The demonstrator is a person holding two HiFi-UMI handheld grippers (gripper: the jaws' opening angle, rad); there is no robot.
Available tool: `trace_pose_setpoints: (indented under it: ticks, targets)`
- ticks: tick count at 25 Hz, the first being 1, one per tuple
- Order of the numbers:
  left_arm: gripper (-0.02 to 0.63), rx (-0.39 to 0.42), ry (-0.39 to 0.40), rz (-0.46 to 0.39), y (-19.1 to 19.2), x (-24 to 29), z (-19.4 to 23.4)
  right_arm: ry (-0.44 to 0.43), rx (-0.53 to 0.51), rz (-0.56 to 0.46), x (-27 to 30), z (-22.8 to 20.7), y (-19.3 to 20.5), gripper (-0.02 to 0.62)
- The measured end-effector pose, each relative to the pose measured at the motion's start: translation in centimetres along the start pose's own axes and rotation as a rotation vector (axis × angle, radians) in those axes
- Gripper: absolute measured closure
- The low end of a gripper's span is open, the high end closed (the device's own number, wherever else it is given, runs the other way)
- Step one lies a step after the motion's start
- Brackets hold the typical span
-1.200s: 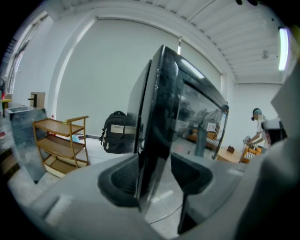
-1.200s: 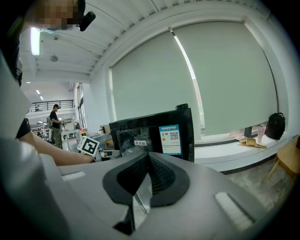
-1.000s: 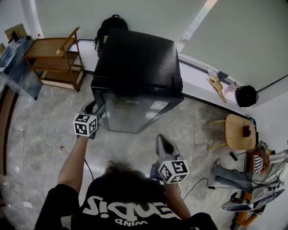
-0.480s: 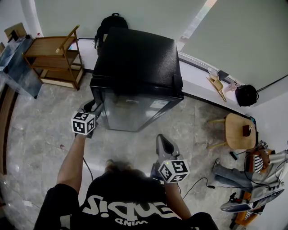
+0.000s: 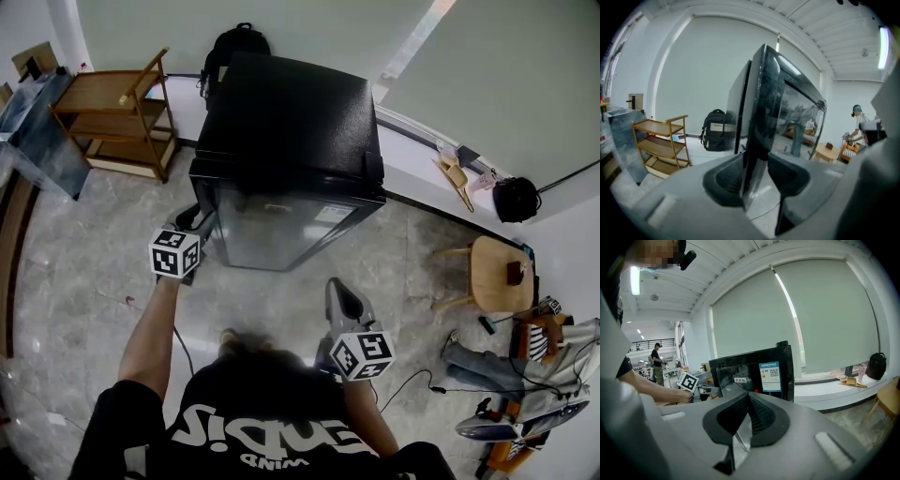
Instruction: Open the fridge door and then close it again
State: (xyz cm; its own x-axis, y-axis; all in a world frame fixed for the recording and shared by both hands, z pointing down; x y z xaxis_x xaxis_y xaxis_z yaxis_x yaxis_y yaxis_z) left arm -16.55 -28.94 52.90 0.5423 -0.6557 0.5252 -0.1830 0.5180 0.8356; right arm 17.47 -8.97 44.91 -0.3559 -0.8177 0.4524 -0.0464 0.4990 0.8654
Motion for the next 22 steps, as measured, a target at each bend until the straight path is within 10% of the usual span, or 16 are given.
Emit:
trace_pose_setpoints:
  ticks: [22]
  targets:
    - [0.483,-0.083,-0.008,-0.040,6.0,-7.3,-6.6,-0.050,-0.023,-0.034,-3.1,0.9,1.0,0.595]
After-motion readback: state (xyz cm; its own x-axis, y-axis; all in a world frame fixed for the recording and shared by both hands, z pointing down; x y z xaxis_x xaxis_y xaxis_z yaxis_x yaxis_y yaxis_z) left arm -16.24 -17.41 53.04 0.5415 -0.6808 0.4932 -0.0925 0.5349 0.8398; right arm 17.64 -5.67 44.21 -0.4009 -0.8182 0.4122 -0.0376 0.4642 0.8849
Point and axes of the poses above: the fingertips, and each gripper's own axes: x forward along the fingers, z to its left, y out of its underside, the point moved 10 cm from there along -x, backward along the fingers, and after that the axes turned 9 degrees about z, right-handed, at the moved point
